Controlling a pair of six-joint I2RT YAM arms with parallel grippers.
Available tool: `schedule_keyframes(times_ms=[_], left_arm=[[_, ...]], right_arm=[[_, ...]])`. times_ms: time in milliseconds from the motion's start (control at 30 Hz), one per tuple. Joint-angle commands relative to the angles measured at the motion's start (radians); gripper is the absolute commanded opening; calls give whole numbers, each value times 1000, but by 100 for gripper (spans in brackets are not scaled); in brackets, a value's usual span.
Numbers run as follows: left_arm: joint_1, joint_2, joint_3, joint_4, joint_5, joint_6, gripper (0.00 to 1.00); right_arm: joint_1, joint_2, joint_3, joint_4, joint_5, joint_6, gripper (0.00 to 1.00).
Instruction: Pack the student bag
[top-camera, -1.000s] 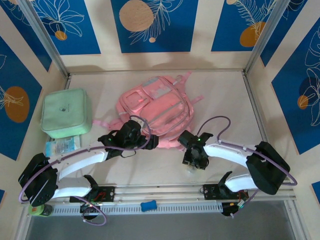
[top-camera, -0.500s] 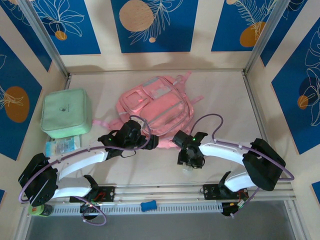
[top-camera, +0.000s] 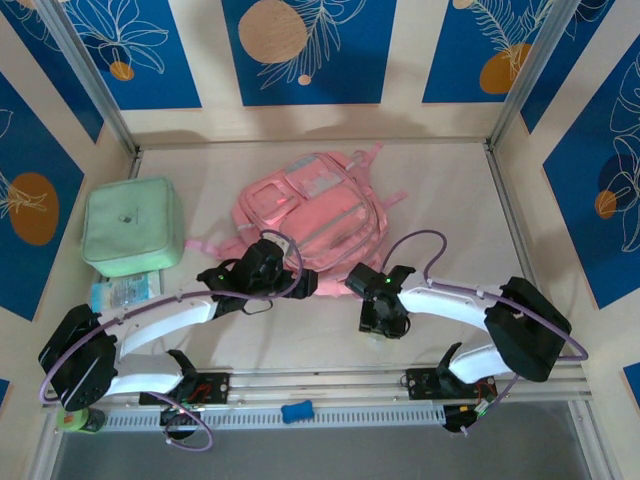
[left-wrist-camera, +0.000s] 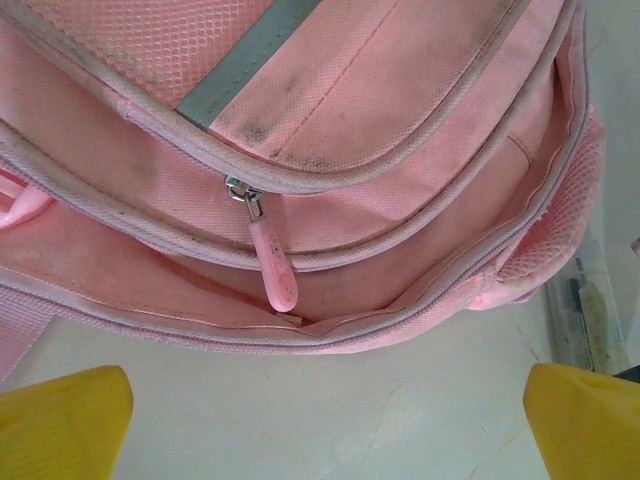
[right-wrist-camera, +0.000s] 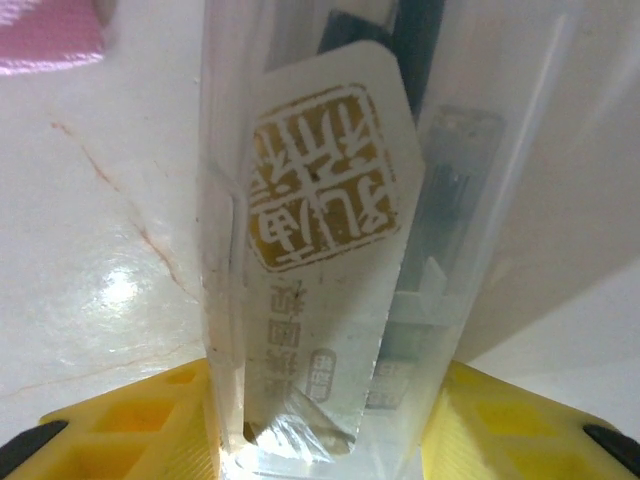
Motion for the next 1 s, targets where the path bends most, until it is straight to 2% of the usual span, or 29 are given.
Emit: schedule_keyframes(times_ms=[0,133,267,367,467,567,667,800,967], left_arm=[[0,-2,33,-23,2,7,99],[9,-22,72,-44,22,80,99],[29,-24,142,-91,-17,210,99],[43,32,247,-168,-41,346,99],[44,92,317,-168,-34,491,100],[44,171,394,-181,-70,565,96],[44,255,441,-174,-17,650,92],[43,335,488,-161,-91,685,88],[29,392,482,-92,-25,725,87]], right_arm=[[-19,-41,-11,-36,12,-28,45],[-49,-132,-25,-64,9,-37,45],[-97,-227,-11,-115,7,-80,45],[-168,-274,18,-134,-40,-145,45],[-220,-287,66,-159,-70,-220,45],[-259,-286,110,-181,-82,-282,46],[-299,-286,134,-185,-101,-326,46],[-349,-281,148,-174,-137,-359,46],[-364,-280,154,-147,-150,-369,46]])
